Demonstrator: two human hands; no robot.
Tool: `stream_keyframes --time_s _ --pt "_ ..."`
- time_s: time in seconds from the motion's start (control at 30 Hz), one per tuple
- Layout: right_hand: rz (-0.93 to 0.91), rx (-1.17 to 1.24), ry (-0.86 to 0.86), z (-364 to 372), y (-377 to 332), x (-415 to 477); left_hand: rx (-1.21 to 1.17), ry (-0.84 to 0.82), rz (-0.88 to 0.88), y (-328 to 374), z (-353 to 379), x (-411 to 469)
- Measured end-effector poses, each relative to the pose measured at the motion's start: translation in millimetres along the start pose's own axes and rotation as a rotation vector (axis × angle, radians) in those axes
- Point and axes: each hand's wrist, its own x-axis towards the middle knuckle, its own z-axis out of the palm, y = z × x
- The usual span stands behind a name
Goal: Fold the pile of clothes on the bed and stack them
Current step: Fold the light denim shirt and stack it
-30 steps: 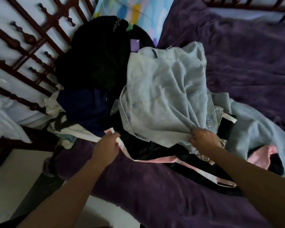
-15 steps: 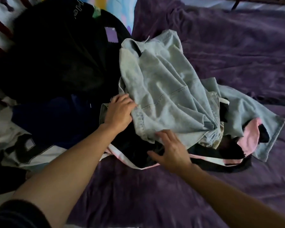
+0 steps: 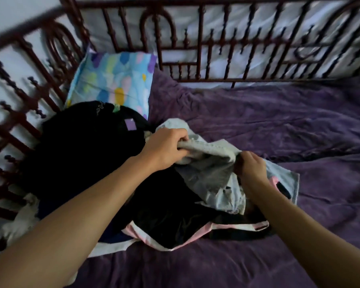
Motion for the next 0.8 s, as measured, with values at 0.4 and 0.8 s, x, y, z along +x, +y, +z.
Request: stream_keyframes --time_s 0.4,0.8 --pt "-0.647 -0.718 -0.167 -169 -115 -114 -0.024 0.328 0.167 193 -69 -9" --pt "-0.478 -0.543 0.11 -194 -96 -143 0.254 0.32 0.088 290 -79 -19"
